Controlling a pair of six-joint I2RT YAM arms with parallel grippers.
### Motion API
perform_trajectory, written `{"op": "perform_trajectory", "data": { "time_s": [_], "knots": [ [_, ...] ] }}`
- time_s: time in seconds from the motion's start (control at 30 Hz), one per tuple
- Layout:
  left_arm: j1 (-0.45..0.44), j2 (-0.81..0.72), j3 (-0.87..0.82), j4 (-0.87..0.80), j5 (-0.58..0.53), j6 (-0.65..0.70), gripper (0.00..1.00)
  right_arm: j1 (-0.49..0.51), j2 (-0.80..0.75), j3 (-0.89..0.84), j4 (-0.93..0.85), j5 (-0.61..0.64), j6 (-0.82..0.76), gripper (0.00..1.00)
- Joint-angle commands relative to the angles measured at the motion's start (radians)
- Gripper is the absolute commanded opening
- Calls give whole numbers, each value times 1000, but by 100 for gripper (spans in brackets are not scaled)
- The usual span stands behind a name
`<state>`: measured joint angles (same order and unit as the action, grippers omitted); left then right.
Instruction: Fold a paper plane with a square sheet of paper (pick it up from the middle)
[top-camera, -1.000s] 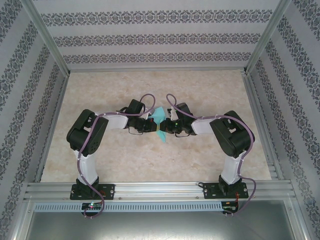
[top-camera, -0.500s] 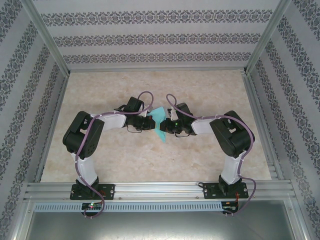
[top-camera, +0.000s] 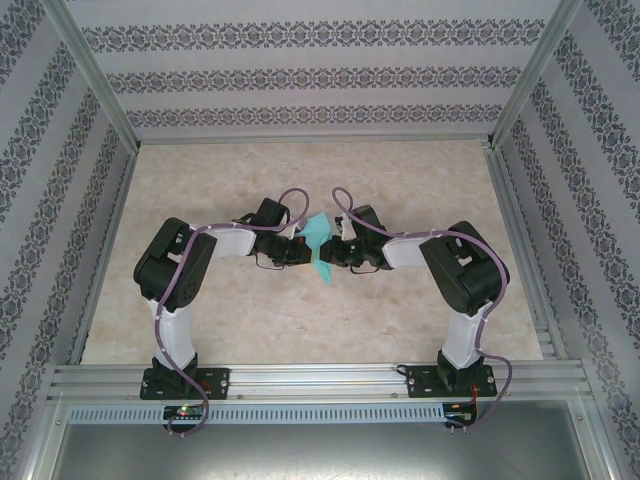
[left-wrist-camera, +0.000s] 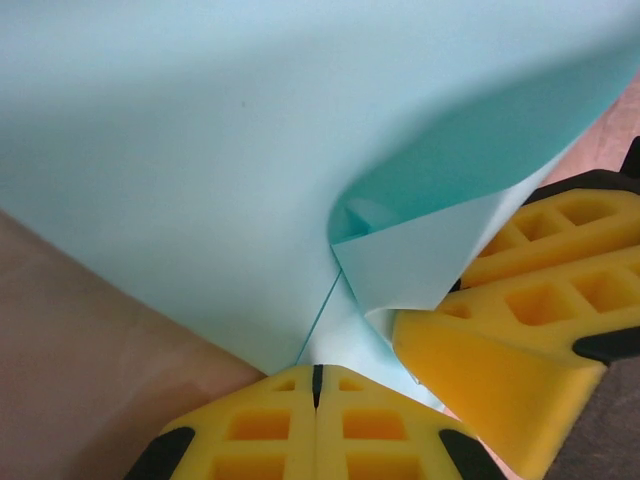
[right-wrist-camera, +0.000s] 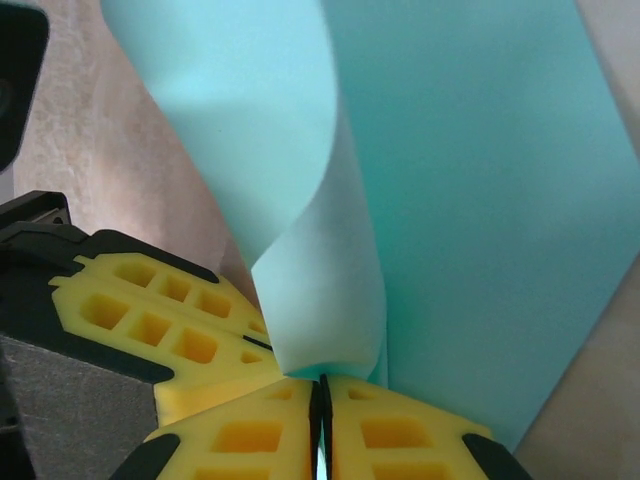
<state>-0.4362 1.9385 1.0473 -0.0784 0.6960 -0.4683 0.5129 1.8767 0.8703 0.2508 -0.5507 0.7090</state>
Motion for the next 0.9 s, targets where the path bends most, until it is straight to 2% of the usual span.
{"op": "perform_trajectory", "data": {
  "time_s": [0.0, 0.5, 0.87],
  "knots": [
    [7, 27, 16, -23, 0, 26, 0, -1, -17, 14, -31, 20, -9, 14],
    [5, 52, 22, -48, -27, 49, 0, 9, -21, 19, 13, -22, 31, 18],
    [6, 57, 17, -48, -28, 56, 0, 7, 1, 32, 49, -40, 72, 10]
  ]
}}
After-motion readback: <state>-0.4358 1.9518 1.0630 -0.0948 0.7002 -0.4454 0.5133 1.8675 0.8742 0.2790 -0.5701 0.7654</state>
